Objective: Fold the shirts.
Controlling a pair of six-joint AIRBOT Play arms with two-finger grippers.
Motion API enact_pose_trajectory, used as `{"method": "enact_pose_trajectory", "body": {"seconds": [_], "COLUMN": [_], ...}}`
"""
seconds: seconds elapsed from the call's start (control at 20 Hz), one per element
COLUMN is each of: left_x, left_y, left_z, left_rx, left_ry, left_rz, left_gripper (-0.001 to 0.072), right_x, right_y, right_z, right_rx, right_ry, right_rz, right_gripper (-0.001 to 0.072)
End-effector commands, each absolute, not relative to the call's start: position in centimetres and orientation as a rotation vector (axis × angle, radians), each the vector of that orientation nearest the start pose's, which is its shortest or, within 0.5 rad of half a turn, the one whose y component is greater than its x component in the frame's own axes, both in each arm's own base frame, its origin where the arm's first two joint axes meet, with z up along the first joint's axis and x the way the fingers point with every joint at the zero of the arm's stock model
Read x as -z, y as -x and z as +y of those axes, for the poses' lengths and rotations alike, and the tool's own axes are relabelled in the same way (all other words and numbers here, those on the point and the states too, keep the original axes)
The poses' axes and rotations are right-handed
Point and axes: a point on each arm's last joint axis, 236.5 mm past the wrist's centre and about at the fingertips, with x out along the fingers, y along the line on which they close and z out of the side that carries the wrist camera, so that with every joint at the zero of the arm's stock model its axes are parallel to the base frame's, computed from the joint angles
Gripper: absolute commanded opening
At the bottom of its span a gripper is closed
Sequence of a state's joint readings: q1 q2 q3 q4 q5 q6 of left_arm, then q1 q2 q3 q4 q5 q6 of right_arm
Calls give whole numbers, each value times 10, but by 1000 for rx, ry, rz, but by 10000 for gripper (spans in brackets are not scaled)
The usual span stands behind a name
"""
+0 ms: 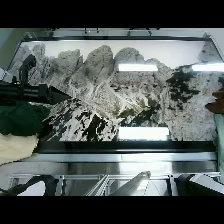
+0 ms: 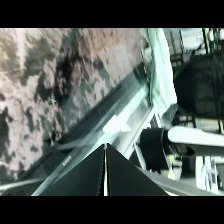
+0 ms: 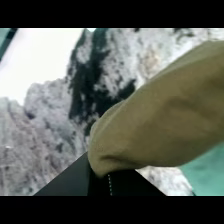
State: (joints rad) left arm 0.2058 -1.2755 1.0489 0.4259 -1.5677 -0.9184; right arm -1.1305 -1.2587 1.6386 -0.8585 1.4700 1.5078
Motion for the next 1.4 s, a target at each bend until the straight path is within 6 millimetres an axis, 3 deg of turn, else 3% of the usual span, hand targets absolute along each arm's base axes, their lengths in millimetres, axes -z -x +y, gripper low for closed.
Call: {"method": "enact_pose_trajectory", "body": {"seconds": [0.0, 0.1, 0.2, 0.35, 0.45, 0.5, 0.55, 0.8, 0.85, 0.9, 0.95, 1.0, 1.15, 1.2, 1.25, 1.3, 1.35], "left_x": [-108, -107, -106, -106, -106, -106, -106, -106, -106, -106, -106, -106, -106, -106, -108, -112, -120], "left_y": [-313, -310, -309, -304, -299, -299, -299, -299, -299, -298, -299, -299, -299, -299, -300, -302, -306], "left_z": [-177, -190, -200, -210, -213, -213, -213, -213, -213, -213, -213, -213, -213, -214, -214, -216, -218], "left_rx": [1117, 1138, 1150, 1171, 1189, 1191, 1191, 1191, 1191, 1192, 1191, 1191, 1191, 1189, 1191, 1195, 1203], "left_ry": [567, 539, 523, 508, 502, 501, 501, 501, 501, 502, 502, 502, 502, 503, 509, 525, 550], "left_rz": [1095, 1094, 1095, 1103, 1112, 1113, 1113, 1113, 1113, 1113, 1113, 1113, 1112, 1110, 1105, 1091, 1064], "left_gripper": [20, 20, 20, 20, 20, 20, 20, 20, 20, 20, 20, 20, 19, 19, 19, 19, 18], "right_x": [-223, -222, -203, -174, -161, -154, -144, -94, -88, -84, -84, -85, -84, -81, -78, -77, -79], "right_y": [-264, -255, -231, -167, -114, -98, -87, -83, -81, -80, -78, -77, -80, -87, -103, -126, -152], "right_z": [-279, -270, -261, -273, -287, -291, -290, -284, -279, -276, -272, -271, -272, -272, -269, -265, -259], "right_rx": [492, 490, 522, 881, 1124, 1174, 1204, 1163, 1155, 1147, 1146, 1149, 1168, 1147, 1088, 997, 895], "right_ry": [-819, -816, -839, -971, -921, -890, -891, -950, -967, -981, -992, -992, -1022, -1038, -1068, -1105, -1129], "right_rz": [758, 811, 947, 1082, 1176, 1233, 1278, 1404, 1437, 1463, 1483, 1487, 1465, 1445, 1410, 1354, 1297], "right_gripper": [17, 17, 17, 17, 18, 17, 18, 19, 76, 393, 659, 695, 687, 614, 356, 16, 17]}}
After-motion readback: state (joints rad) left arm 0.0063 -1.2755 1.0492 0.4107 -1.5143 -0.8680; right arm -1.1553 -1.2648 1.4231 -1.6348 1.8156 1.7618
